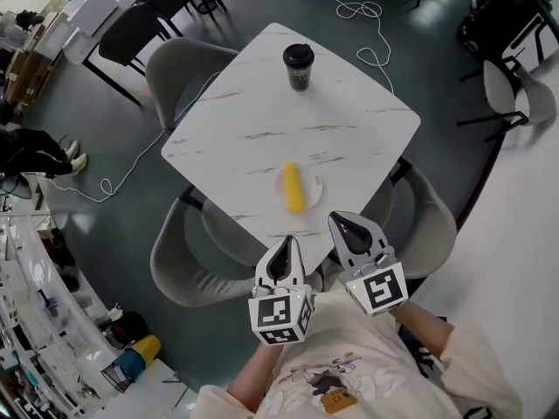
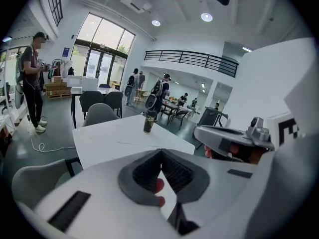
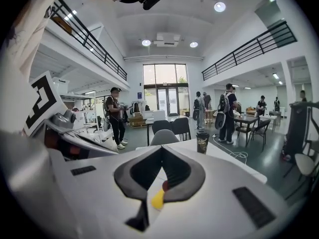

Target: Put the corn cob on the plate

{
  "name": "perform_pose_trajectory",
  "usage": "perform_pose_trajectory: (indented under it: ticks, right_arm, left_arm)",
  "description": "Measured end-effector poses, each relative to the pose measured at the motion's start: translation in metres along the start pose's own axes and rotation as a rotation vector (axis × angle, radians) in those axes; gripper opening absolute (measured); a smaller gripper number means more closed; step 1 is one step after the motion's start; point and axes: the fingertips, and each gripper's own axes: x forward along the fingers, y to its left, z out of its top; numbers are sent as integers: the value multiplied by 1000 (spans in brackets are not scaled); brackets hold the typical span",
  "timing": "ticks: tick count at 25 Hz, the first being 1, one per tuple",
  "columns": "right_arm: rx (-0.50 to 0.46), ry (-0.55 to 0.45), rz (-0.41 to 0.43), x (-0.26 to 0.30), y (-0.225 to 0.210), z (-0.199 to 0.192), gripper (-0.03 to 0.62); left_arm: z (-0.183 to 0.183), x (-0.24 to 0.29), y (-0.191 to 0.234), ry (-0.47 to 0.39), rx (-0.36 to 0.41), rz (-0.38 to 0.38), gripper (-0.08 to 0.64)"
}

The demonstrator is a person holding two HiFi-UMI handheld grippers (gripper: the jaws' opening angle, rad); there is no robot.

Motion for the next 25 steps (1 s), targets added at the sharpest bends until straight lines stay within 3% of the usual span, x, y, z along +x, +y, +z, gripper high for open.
perform_pose_trajectory:
  ticks: [9,15,25]
  right_arm:
    - [84,2,-27,-18,9,22,4]
    - [83,-40,-19,-37,32,49,3]
    - [67,-30,5,-54,44,73,3]
  left_arm:
    - [32,-35,-11,-104,-9,-52,6]
    - [54,-60,-21,-157,3,-69,6]
    - [60,-85,-40,-182,13,-123,6]
